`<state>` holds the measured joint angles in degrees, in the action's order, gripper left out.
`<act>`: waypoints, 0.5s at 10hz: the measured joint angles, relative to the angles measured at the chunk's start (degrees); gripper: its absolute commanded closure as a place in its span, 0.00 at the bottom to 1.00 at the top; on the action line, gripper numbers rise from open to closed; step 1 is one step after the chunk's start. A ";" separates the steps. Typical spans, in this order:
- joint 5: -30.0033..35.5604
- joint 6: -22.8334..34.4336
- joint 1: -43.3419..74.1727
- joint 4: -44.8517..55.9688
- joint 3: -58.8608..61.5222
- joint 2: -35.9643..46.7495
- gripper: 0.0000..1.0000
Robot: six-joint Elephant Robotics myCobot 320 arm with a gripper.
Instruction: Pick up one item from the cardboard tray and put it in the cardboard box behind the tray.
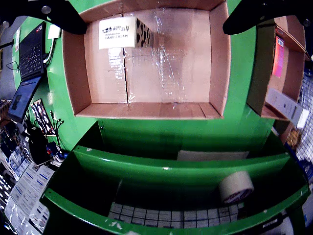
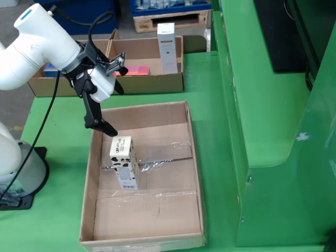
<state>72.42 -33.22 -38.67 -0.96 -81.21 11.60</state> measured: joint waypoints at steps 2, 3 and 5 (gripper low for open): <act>0.79 1.67 1.50 -2.02 -0.52 0.00 0.00; 1.23 2.38 2.90 -2.73 -0.87 0.00 0.00; 3.42 6.42 7.21 -3.96 -0.96 0.00 0.00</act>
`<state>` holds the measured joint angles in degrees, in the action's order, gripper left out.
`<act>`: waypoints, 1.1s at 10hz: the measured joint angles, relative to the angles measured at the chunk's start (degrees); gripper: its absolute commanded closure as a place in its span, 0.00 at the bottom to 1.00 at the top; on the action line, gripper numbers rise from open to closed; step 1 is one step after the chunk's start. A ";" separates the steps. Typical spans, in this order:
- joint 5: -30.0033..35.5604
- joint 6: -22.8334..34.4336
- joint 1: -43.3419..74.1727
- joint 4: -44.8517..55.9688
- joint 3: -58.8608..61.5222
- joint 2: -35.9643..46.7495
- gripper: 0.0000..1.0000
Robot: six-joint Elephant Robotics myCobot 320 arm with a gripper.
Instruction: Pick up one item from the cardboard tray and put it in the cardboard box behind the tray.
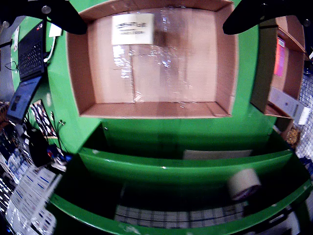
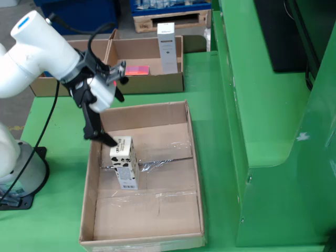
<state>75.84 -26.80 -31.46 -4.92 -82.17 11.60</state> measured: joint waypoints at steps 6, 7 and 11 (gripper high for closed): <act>7.39 13.18 15.47 -3.69 2.46 -5.10 0.00; 7.48 13.18 15.91 -3.51 3.86 -6.60 0.00; 6.68 11.51 15.82 -2.02 5.53 -7.74 0.00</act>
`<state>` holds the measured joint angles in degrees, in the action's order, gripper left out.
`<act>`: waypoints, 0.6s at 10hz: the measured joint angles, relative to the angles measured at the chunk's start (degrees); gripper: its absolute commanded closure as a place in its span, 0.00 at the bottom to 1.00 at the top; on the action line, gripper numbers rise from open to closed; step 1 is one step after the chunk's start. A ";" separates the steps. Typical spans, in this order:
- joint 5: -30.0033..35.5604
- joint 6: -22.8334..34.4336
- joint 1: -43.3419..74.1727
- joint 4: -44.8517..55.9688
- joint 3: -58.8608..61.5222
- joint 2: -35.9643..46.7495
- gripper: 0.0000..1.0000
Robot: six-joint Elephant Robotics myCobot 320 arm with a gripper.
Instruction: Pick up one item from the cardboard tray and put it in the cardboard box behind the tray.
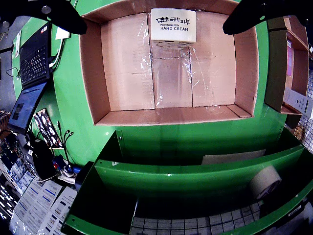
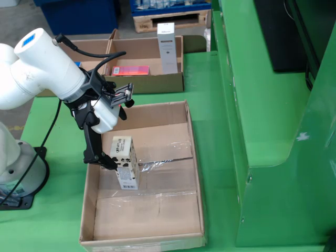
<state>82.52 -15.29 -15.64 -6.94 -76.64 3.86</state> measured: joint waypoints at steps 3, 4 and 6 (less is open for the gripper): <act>-1.58 -1.58 -0.70 -0.44 -1.49 1.85 0.00; -2.02 -2.20 -1.76 -0.44 -1.84 2.20 0.00; -2.02 -2.20 -1.93 -0.44 -2.02 2.29 0.00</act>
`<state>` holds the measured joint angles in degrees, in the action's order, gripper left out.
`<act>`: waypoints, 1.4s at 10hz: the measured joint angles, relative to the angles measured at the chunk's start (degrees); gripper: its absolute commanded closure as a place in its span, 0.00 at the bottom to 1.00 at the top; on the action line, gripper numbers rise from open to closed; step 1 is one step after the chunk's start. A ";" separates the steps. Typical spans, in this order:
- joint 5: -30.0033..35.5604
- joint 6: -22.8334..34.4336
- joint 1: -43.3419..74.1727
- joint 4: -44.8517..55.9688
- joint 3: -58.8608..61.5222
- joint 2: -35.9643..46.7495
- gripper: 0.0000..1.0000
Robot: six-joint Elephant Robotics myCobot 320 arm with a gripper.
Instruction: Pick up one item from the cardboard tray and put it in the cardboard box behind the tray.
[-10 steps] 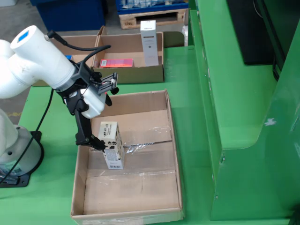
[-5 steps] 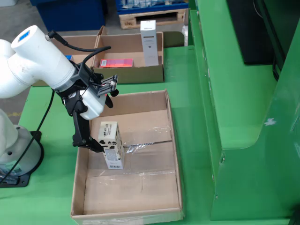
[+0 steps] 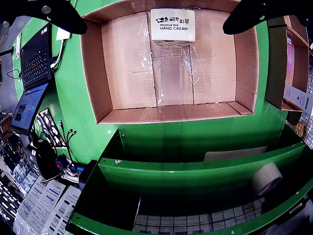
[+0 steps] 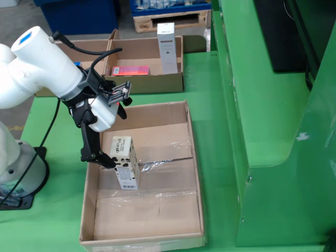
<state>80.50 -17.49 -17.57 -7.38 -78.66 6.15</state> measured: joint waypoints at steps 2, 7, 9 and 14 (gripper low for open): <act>0.79 0.00 0.52 -1.67 -0.35 -1.76 0.00; 3.61 -0.43 -0.71 -8.26 -6.85 -8.87 0.00; 4.57 -0.35 -0.53 -10.19 -8.43 -11.33 0.00; 4.84 -0.35 -0.62 -10.19 -8.43 -11.51 0.00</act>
<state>85.34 -17.84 -18.19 -17.57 -87.09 -5.36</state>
